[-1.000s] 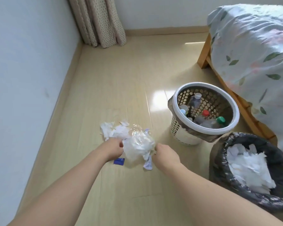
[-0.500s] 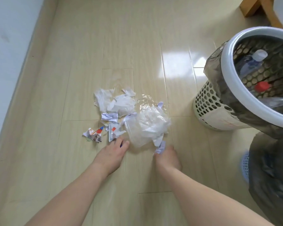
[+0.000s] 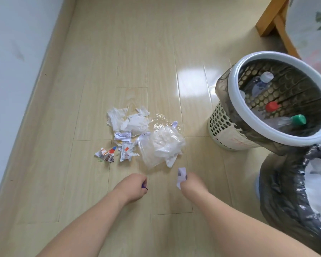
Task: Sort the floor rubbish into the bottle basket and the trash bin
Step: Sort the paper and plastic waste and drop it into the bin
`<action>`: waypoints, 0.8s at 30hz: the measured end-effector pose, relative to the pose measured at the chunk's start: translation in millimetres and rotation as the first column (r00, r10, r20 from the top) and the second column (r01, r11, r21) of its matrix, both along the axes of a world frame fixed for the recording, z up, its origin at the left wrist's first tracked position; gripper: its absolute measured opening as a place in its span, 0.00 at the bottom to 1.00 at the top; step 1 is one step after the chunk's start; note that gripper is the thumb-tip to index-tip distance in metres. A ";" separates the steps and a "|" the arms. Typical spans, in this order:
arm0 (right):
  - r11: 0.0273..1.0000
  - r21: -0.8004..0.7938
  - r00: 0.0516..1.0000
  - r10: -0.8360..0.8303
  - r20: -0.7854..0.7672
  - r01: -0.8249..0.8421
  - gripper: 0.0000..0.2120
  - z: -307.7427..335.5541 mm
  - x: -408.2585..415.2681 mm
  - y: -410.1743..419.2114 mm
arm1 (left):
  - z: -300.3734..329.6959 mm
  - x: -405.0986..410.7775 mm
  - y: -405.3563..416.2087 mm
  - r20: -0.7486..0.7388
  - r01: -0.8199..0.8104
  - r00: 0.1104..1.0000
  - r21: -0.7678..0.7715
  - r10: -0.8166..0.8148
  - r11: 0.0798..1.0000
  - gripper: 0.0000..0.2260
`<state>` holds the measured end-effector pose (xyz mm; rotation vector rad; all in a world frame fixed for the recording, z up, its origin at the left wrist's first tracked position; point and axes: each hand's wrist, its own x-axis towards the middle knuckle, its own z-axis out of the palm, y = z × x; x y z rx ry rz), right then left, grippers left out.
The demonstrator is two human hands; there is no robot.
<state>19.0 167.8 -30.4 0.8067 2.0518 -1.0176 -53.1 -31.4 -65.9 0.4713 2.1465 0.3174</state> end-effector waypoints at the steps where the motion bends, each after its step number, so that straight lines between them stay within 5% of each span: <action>1: 1.000 0.010 1.000 -0.002 -0.018 0.002 0.09 13.8 3.0 6.7 | 19.7 -3.3 5.3 0.011 -0.030 1.000 0.027 0.029 0.999 0.05; 8: 0.999 0.019 0.992 -0.038 -0.121 0.041 0.07 120.1 36.8 67.1 | 174.9 -22.1 76.6 -0.064 -0.149 0.984 0.225 0.167 0.963 0.07; 15: 0.975 0.186 0.970 -0.077 -0.230 0.122 0.09 221.8 111.5 182.8 | 281.6 38.8 215.1 0.051 -0.190 0.981 0.429 0.186 0.883 0.05; 21: 0.917 0.293 0.950 -0.204 -0.238 0.270 0.05 224.7 179.3 261.1 | 286.5 120.3 319.2 0.112 -0.164 0.985 0.418 0.129 0.894 0.05; 24: 0.919 0.220 0.932 -0.275 -0.235 0.326 0.13 213.3 210.2 279.7 | 274.0 150.1 359.6 0.079 -0.152 0.988 0.327 0.133 0.933 0.11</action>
